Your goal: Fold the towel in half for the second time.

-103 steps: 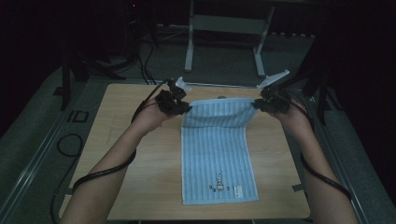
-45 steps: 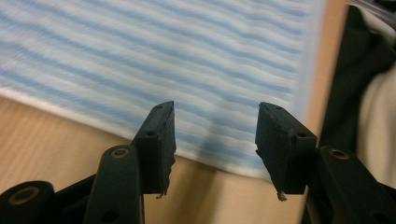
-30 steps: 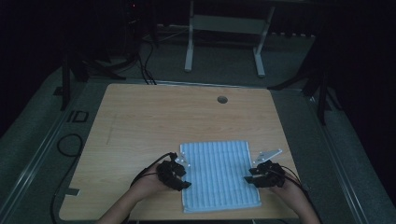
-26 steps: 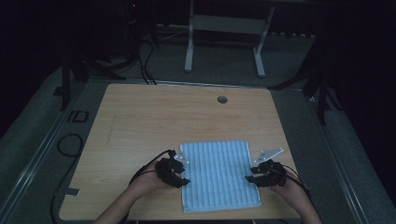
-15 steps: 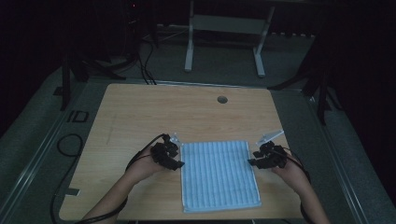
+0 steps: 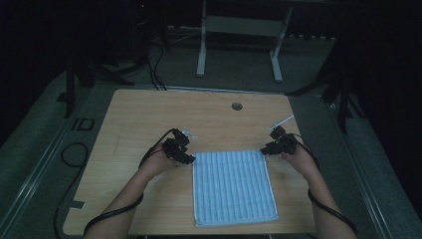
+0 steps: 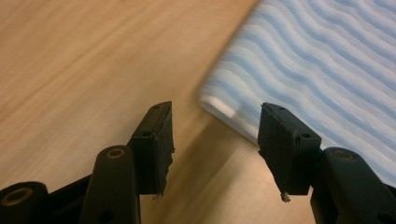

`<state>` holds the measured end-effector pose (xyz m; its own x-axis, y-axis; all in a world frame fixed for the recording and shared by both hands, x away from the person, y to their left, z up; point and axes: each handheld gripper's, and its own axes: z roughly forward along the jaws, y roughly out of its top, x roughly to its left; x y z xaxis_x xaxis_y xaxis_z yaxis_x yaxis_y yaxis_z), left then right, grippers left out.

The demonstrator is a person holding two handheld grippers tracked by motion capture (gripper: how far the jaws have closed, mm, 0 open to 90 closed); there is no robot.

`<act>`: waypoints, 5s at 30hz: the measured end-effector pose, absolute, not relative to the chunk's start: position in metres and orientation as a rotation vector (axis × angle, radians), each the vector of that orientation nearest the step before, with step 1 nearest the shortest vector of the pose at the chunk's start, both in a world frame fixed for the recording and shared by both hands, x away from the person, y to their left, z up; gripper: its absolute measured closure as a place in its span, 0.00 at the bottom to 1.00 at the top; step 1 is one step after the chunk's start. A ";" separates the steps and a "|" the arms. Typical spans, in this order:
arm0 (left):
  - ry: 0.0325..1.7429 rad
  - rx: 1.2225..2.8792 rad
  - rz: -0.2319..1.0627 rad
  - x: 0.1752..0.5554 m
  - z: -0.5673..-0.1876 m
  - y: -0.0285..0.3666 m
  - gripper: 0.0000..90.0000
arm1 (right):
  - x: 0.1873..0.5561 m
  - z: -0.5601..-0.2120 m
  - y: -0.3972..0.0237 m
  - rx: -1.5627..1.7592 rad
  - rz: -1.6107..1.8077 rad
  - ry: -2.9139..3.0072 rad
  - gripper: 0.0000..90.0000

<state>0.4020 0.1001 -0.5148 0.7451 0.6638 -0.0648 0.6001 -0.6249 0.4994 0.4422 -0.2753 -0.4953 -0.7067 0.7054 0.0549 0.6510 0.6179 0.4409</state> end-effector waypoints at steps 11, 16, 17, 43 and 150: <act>0.992 2.442 0.104 0.418 -0.523 0.095 0.53 | 0.455 -0.519 -0.264 1.178 0.566 2.803 0.73; 0.974 2.422 0.046 0.421 -0.529 0.093 0.63 | 0.453 -0.520 -0.261 1.163 0.545 2.825 0.86; 0.969 2.411 0.030 0.422 -0.530 0.092 0.64 | 0.453 -0.520 -0.260 1.154 0.545 2.825 0.89; 0.863 2.330 0.301 0.444 -0.451 0.078 0.95 | 0.462 -0.444 -0.257 1.069 0.699 2.617 0.96; 0.777 2.417 0.128 0.381 -0.532 0.100 0.44 | 0.406 -0.527 -0.211 0.938 0.798 2.769 0.56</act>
<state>0.3811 0.1004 -0.5324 0.8247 0.5592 -0.0852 0.5024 -0.6550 0.5644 0.4062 -0.2111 -0.5275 -0.8028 0.5932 0.0610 0.5347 0.6708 0.5139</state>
